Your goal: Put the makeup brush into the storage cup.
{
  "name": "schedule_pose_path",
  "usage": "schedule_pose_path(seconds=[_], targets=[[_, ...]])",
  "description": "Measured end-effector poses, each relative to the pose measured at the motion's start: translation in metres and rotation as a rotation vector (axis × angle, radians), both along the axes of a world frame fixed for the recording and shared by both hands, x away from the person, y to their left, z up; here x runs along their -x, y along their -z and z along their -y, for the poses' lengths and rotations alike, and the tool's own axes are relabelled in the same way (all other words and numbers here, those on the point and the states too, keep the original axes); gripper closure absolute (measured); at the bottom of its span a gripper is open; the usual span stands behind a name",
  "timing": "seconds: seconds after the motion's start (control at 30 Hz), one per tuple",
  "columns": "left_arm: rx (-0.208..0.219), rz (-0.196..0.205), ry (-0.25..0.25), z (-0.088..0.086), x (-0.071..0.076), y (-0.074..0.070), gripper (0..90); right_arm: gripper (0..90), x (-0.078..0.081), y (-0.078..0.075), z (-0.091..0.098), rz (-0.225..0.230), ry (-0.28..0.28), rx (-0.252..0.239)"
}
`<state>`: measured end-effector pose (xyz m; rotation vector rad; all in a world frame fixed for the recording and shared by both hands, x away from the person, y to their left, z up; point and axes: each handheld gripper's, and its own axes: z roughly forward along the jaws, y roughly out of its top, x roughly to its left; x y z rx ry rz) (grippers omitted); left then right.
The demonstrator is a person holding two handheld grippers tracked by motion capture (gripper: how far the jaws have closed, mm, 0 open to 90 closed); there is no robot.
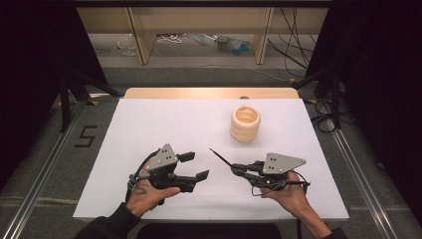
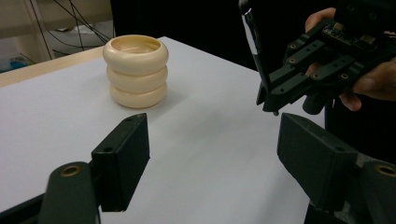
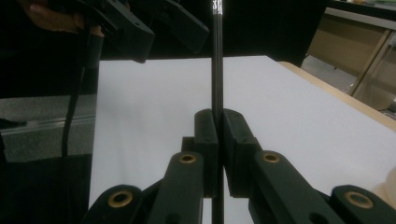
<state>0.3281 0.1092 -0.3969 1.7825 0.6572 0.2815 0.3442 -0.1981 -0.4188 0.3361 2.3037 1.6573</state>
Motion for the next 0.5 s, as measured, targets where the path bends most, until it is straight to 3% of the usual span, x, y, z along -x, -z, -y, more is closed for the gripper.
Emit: schedule_pose_path(seconds=[0.03,0.5], targets=[[0.017,0.003,-0.01,0.001,0.001,0.001,25.6,85.8,0.0,0.001,-0.001,-0.005,-0.005,-0.005],[0.043,0.011,-0.003,0.01,0.005,0.003,28.2,85.8,0.003,0.007,-0.023,-0.031,-0.031,-0.024]])
